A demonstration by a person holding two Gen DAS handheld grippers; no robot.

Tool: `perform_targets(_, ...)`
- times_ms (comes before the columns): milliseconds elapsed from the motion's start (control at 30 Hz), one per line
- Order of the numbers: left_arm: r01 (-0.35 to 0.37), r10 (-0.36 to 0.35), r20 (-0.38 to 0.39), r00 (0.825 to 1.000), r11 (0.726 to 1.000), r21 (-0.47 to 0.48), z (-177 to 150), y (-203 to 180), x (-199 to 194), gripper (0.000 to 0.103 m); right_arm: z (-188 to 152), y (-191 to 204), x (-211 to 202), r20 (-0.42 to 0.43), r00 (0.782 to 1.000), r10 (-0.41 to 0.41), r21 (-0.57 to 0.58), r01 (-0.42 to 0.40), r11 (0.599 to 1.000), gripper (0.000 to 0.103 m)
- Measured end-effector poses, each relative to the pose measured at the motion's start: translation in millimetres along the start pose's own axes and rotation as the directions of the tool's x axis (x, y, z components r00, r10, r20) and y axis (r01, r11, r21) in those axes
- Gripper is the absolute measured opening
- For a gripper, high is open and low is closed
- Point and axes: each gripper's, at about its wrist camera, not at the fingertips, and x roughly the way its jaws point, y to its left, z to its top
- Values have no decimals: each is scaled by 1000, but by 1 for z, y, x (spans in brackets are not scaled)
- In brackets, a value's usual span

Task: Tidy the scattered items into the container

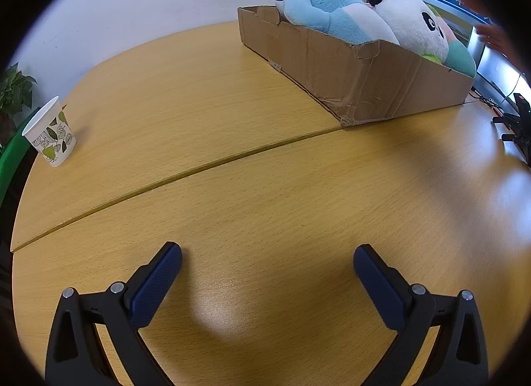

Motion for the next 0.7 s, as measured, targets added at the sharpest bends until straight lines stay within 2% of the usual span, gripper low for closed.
perform_targets(700, -5, 5, -2, 1000, 1000, -5, 2, 2, 0, 103, -1, -1, 1, 1, 1000, 2, -2, -2, 1000, 103)
